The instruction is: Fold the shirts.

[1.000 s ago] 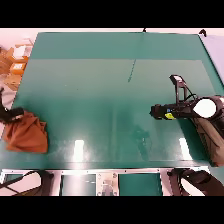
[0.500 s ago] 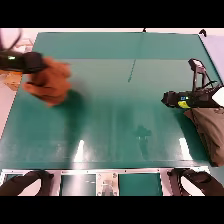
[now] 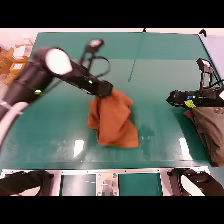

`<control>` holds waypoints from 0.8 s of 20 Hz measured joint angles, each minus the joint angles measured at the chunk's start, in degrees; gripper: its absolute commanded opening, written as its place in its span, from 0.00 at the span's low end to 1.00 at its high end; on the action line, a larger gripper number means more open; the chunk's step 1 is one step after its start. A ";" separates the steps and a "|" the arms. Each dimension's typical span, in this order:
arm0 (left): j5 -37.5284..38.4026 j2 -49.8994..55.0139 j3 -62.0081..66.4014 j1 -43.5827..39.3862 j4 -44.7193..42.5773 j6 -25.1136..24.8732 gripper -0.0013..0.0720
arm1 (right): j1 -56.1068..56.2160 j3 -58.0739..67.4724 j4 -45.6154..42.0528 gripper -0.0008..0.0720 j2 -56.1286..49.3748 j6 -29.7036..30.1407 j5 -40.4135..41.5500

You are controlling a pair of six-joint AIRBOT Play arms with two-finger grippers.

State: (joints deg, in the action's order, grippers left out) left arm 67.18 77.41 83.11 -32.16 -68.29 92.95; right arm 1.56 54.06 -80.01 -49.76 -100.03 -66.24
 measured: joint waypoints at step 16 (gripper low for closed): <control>-0.04 -18.53 -40.09 7.48 13.79 2.40 0.85 | -4.50 2.93 30.58 0.63 -31.80 23.19 1.36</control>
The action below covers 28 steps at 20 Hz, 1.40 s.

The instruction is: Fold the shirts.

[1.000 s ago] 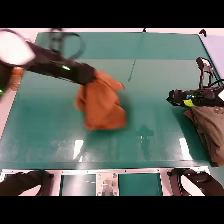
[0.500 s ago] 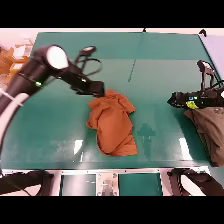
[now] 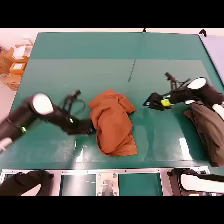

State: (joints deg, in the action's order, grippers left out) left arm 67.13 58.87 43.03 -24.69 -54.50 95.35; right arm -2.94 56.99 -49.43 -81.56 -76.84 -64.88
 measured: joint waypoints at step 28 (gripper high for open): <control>-16.61 7.89 -9.27 -8.39 3.69 2.97 0.83 | -2.34 17.33 7.34 0.04 -12.31 7.56 -9.31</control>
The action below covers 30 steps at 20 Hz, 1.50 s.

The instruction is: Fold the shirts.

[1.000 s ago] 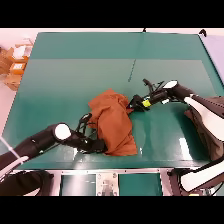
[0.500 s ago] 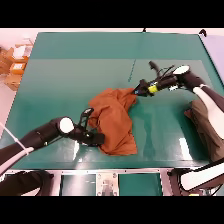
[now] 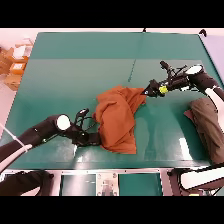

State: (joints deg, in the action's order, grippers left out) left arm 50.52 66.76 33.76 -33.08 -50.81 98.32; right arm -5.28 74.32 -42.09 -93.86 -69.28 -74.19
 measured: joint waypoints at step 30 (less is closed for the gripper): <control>21.99 -19.80 71.23 20.68 -21.55 -5.92 0.05 | -18.95 29.14 6.69 0.04 43.69 0.83 1.66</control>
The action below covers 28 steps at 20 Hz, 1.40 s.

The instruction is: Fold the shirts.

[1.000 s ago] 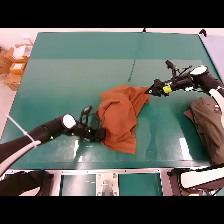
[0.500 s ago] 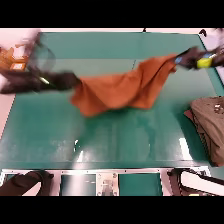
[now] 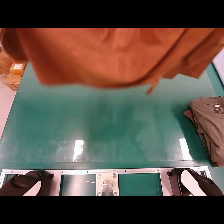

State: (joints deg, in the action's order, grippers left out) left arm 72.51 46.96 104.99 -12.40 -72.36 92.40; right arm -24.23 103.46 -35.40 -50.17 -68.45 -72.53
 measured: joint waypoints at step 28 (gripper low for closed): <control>4.28 43.50 -20.63 20.52 6.40 -17.14 0.77 | -5.55 -44.04 -5.53 0.60 -27.23 6.03 7.87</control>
State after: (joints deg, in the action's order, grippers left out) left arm 76.79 90.45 84.36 8.12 -65.95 75.26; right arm -29.78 59.42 -40.93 -77.41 -62.41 -64.66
